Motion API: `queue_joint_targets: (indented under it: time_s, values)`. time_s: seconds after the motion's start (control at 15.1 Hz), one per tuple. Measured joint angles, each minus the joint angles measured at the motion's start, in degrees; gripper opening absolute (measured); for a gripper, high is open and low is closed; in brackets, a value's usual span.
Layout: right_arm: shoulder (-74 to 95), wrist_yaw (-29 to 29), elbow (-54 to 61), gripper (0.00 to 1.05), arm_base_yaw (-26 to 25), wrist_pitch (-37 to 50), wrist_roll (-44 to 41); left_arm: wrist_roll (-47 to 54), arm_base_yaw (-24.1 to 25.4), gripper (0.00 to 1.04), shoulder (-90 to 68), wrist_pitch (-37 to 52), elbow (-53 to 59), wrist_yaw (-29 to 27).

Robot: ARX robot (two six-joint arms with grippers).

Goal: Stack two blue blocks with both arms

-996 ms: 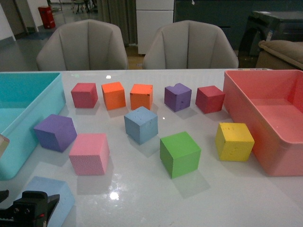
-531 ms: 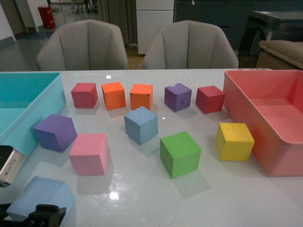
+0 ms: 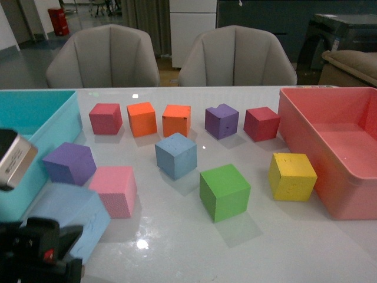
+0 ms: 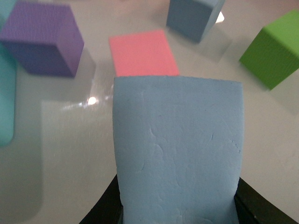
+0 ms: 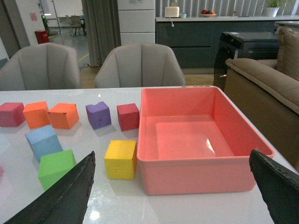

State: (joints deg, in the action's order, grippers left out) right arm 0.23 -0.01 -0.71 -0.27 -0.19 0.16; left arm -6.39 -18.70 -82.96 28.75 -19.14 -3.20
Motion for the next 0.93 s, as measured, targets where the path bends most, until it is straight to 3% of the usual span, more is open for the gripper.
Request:
queue_joint_targets:
  time_s: [0.2,0.46,0.93]
  values:
    - [0.0,0.0,0.0,0.98,0.0,-0.02,0.0,-1.16,-6.45,0.4,-5.18,-5.2,-11.58,-4.09]
    - [0.0,0.0,0.0,0.98,0.0,-0.02,0.0,-2.73,-10.71,0.39,-16.94,-10.95,-27.87,-6.47]
    - [0.0,0.0,0.0,0.98,0.0,-0.02,0.0,-6.08,-9.77,0.39,-36.98,-22.91,-54.97,-8.28]
